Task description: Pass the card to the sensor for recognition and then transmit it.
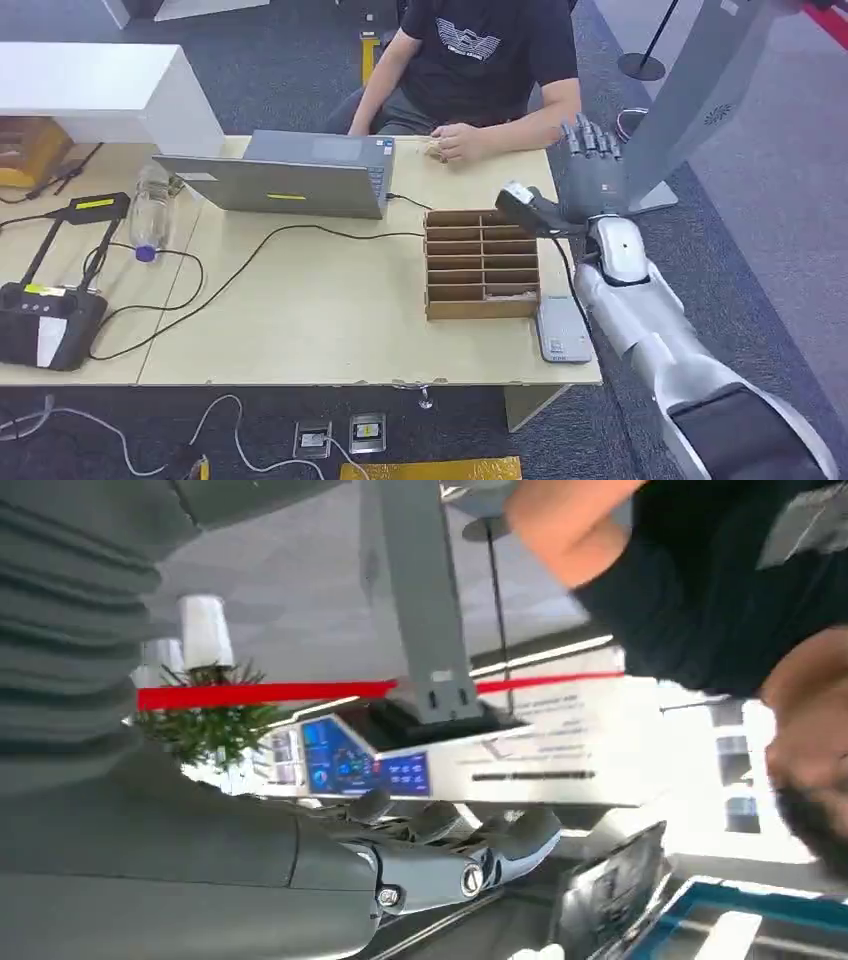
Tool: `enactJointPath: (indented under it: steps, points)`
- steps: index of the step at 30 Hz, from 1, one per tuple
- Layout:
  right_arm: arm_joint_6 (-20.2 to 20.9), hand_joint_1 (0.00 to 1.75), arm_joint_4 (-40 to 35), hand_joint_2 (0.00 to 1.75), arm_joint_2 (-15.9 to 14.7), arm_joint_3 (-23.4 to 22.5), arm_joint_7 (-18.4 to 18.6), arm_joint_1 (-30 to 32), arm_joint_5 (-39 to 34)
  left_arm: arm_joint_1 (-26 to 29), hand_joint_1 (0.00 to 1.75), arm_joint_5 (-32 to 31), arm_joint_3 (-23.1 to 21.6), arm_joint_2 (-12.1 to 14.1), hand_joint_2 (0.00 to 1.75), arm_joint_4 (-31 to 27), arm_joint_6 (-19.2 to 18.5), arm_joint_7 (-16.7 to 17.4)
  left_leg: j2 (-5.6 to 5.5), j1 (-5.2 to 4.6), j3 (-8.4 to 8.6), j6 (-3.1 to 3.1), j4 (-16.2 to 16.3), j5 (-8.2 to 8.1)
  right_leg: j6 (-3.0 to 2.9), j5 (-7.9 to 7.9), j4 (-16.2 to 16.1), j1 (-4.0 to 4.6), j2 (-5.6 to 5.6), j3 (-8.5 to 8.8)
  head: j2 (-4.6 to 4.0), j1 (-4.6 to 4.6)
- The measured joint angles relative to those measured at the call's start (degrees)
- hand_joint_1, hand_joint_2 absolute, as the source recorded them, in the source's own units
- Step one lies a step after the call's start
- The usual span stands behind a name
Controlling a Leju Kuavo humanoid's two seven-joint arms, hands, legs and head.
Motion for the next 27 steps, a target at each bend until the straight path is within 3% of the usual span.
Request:
enactJointPath:
  steps: [4, 12, 21, 23, 27]
  points:
    - [-1.16, 0.0, 0.11, 0.0, -6.98, -4.01, -4.15, -0.17, -3.86, 0.72, 0.0, -0.13, 0.0, 0.31, 0.0, 0.02, -0.2, -0.02, -0.12, -0.02, -0.07, 0.01, 0.0, -0.01, 0.04, 0.03, -0.07, -0.02, -0.11, 0.09, 0.0, 0.07]
    - [-3.13, 0.0, 0.46, 0.0, -12.42, -7.91, -3.91, 0.19, -2.24, 0.74, 0.0, -0.42, 0.0, 0.44, 0.0, 0.0, -0.26, -0.33, 0.06, 0.02, 0.11, -0.01, 0.01, -0.06, 0.04, 0.04, -0.08, 0.01, 0.09, 0.0, 0.0, -0.02]
    - [-3.74, 0.0, 3.03, 0.0, -26.47, -21.22, -14.69, 2.5, -1.87, 2.43, 0.0, 1.0, 0.0, 0.66, 0.0, 0.02, 1.05, -1.2, 0.0, -0.07, -0.06, 0.09, 0.01, -0.15, 0.05, 0.02, -0.15, -0.07, -0.05, -0.06, 0.0, -0.04]
    - [-2.23, 0.0, 5.19, 0.0, -29.07, -23.85, -13.53, 3.06, -3.0, 3.0, 0.0, 1.92, 0.06, 0.64, 0.0, 0.02, 1.35, -1.51, 0.0, -0.07, -0.03, 0.15, 0.01, -0.19, 0.05, 0.01, -0.18, -0.06, 0.0, -0.07, 0.0, 0.0]
    - [3.56, 0.0, 9.84, 0.0, -33.02, -30.7, -5.79, 10.34, -12.19, 4.8, 0.0, 4.26, 0.22, 0.44, 0.0, 0.02, 2.34, -1.62, -0.12, 0.12, 0.03, 0.16, -0.01, -0.33, 0.04, -0.12, -0.37, 0.12, -0.12, 0.17, 0.0, 0.02]
